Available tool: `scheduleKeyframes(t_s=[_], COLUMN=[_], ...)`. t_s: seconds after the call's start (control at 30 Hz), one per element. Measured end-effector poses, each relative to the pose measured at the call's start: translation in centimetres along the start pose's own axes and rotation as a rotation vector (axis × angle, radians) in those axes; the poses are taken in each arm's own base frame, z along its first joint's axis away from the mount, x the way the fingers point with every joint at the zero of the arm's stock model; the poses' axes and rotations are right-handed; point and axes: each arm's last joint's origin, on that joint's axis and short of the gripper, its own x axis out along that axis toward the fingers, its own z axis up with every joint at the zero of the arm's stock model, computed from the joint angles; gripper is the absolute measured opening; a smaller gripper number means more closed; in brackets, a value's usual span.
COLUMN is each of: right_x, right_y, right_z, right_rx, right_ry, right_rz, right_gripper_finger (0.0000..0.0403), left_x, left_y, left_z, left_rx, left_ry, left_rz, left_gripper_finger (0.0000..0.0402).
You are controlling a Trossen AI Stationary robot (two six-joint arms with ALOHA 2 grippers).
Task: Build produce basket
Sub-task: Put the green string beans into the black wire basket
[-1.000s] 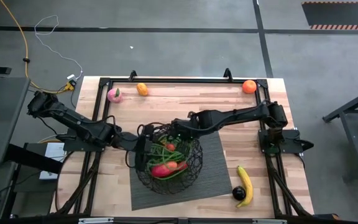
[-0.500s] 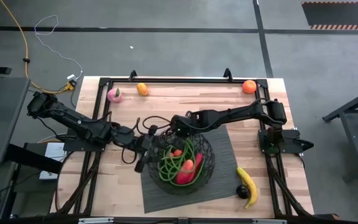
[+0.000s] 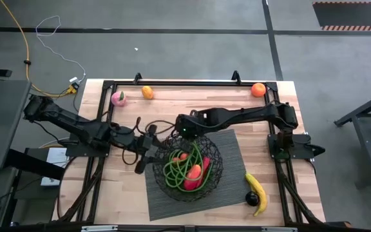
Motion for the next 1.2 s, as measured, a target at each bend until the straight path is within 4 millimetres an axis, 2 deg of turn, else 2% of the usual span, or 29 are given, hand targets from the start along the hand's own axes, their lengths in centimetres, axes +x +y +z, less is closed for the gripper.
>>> scheduleKeyframes(t_s=[0.17,0.3,0.4,0.5,0.63,0.73,0.87,1.07,1.2], right_x=[-2.1,-1.5,-0.6,-0.2,-0.1,0.1,1.6,2.9,3.1], right_y=[2.2,4.3,5.0,4.7,4.0,3.0,1.8,2.1,2.0], right_z=[-1.4,-3.3,-4.7,-5.0,-4.4,-3.7,-3.2,-3.1,-3.1], right_rx=[-0.024,-0.005,0.028,0.037,-0.014,-0.043,-0.054,-0.106,-0.099], right_ry=[-0.019,-0.053,-0.067,-0.058,-0.102,-0.133,-0.115,-0.122,-0.118], right_rz=[0.046,0.065,0.027,0.005,-0.039,-0.061,-0.015,0.024,0.021], right_gripper_finger=[0.0003,0.0003,0.0003,0.0003,0.0003,0.0003,0.0003,0.0006,0.0029], left_x=[-1.5,-1.7,-1.4,-0.9,-0.9,-1.1,-1.7,-2.2,-2.2], left_y=[-0.1,-0.4,-0.8,-1.3,-1.8,-2.2,-2.5,-2.4,-2.4], left_z=[-0.3,0.0,-0.5,-1.5,-2.6,-2.5,-1.9,-1.6,-1.7], left_rx=[-0.018,-0.036,-0.079,-0.17,-0.256,-0.266,-0.264,-0.272,-0.268], left_ry=[0.049,0.01,-0.061,-0.173,-0.265,-0.305,-0.356,-0.381,-0.38], left_rz=[0.063,0.087,0.082,0.047,0.061,0.078,0.086,0.122,0.14], left_gripper_finger=[0.022,0.022,0.022,0.022,0.022,0.022,0.022,0.022,0.022])
